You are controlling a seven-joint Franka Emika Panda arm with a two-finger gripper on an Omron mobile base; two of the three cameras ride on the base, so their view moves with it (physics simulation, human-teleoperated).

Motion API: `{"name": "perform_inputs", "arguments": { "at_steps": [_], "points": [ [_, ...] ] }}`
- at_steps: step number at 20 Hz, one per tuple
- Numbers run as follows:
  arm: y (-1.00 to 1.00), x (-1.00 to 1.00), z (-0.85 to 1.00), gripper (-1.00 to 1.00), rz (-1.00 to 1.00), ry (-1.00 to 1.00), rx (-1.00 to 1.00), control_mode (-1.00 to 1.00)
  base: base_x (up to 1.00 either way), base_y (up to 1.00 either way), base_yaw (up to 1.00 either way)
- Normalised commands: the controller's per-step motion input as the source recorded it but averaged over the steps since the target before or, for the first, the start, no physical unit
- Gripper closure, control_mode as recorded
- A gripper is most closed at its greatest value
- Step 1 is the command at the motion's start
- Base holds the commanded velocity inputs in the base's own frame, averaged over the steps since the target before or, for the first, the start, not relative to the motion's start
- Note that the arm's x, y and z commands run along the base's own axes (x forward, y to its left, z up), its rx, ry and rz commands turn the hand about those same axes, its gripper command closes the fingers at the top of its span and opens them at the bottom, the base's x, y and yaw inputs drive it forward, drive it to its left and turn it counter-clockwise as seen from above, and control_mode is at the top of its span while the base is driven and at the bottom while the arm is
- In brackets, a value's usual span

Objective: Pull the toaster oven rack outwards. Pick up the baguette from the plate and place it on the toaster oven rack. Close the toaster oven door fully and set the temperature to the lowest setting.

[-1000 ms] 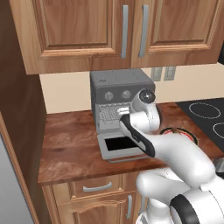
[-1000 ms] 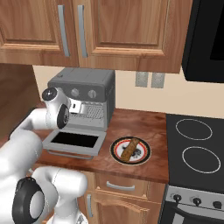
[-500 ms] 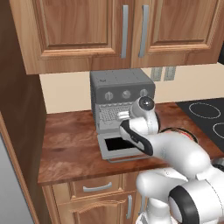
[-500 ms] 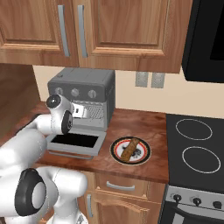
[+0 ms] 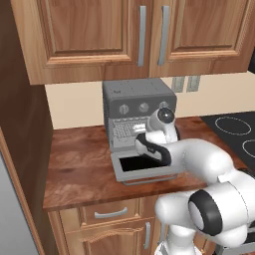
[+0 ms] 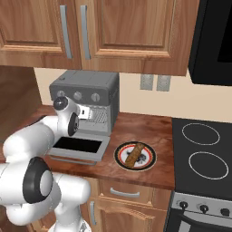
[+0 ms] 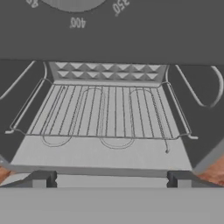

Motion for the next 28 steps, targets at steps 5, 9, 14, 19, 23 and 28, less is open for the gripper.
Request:
{"name": "perform_inputs", "arguments": {
  "at_steps": [5,9,14,19,23,28],
  "points": [
    [0.0,0.21,-0.15,-1.0,0.0,0.0,0.0,-1.0,0.0,0.0,0.0],
    [0.0,0.24,-0.14,-1.0,0.0,0.0,0.0,-1.0,0.0,0.0,0.0],
    [0.0,0.26,-0.15,-1.0,0.0,0.0,0.0,-1.0,0.0,0.0,0.0],
    [-0.01,0.27,-0.07,-1.0,0.01,0.0,0.0,-1.0,0.0,0.0,0.0],
    [0.0,0.18,-0.15,-1.0,0.0,0.0,0.0,-1.0,0.0,0.0,0.0],
    [0.0,0.11,-0.07,-1.0,0.0,0.0,0.0,-1.0,0.0,0.0,0.0]
  ]
}}
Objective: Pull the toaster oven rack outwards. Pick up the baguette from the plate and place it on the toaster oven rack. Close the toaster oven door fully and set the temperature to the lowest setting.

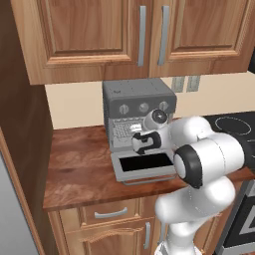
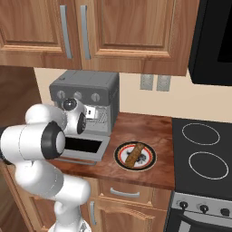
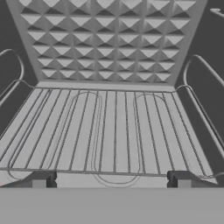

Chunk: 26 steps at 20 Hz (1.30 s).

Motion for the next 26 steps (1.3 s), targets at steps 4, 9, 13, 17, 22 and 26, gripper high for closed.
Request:
{"name": "perform_inputs", "arguments": {
  "at_steps": [4,9,13,17,22,26],
  "points": [
    [0.0,0.19,-0.1,-1.0,0.0,0.0,0.0,-1.0,0.0,0.0,0.0],
    [0.0,0.23,-0.06,-1.0,0.0,0.0,0.0,-1.0,0.0,0.0,0.0],
    [0.0,0.19,-0.08,-1.0,0.0,0.0,0.0,-1.0,0.0,0.0,0.0],
    [0.0,0.16,-0.2,-1.0,0.0,0.0,0.0,-1.0,0.0,0.0,0.0],
    [0.0,0.09,-0.29,-1.0,0.0,0.0,0.0,-1.0,0.0,0.0,0.0],
    [0.0,0.08,-0.18,-1.0,0.0,0.0,0.0,-1.0,0.0,0.0,0.0]
  ]
}}
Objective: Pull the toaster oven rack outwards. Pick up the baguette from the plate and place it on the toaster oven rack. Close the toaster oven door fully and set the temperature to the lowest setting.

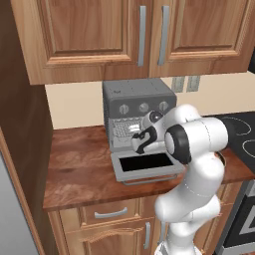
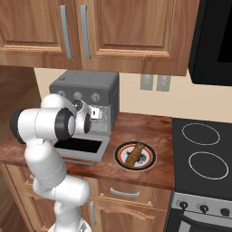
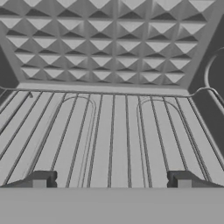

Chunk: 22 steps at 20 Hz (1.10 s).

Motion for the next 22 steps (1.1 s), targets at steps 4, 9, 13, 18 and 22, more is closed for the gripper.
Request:
{"name": "perform_inputs", "arguments": {
  "at_steps": [4,9,13,18,22],
  "points": [
    [0.0,0.06,-0.11,-1.0,0.0,0.0,0.0,-1.0,0.0,0.0,0.0],
    [0.0,-0.01,-0.31,-1.0,0.0,0.06,0.0,-1.0,0.0,0.0,0.0],
    [0.0,-0.18,-0.45,-1.0,-0.02,0.1,0.0,-1.0,0.0,0.0,0.0],
    [0.0,-0.53,-0.43,-1.0,-0.03,0.08,0.0,-1.0,0.0,0.0,0.0],
    [-0.04,-0.78,-0.47,-1.0,-0.03,0.08,0.0,-1.0,0.0,0.0,0.0]
  ]
}}
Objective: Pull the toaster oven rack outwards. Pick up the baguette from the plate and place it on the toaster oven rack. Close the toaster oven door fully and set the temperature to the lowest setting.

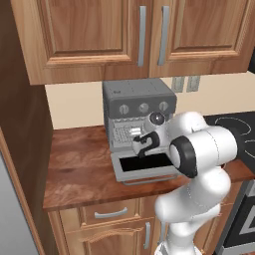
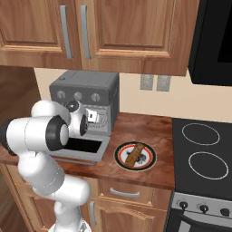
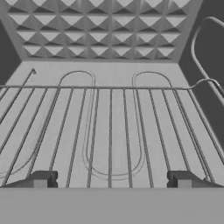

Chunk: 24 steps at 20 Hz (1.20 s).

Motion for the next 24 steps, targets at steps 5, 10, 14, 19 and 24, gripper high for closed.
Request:
{"name": "perform_inputs", "arguments": {
  "at_steps": [5,10,14,19,24],
  "points": [
    [-0.05,-0.81,-0.44,-1.0,-0.03,0.17,0.0,-1.0,0.0,0.0,0.0],
    [-0.1,-0.62,-0.32,-1.0,0.0,0.27,-0.02,-1.0,0.0,0.0,0.0],
    [-0.1,-0.58,-0.23,-1.0,-0.01,0.3,-0.03,-1.0,0.0,0.0,0.0],
    [-0.14,-0.51,-0.05,-1.0,-0.03,0.27,-0.01,-1.0,0.0,0.0,0.0],
    [-0.35,-0.53,0.18,-1.0,-0.08,0.03,0.0,-1.0,0.0,0.0,0.0]
  ]
}}
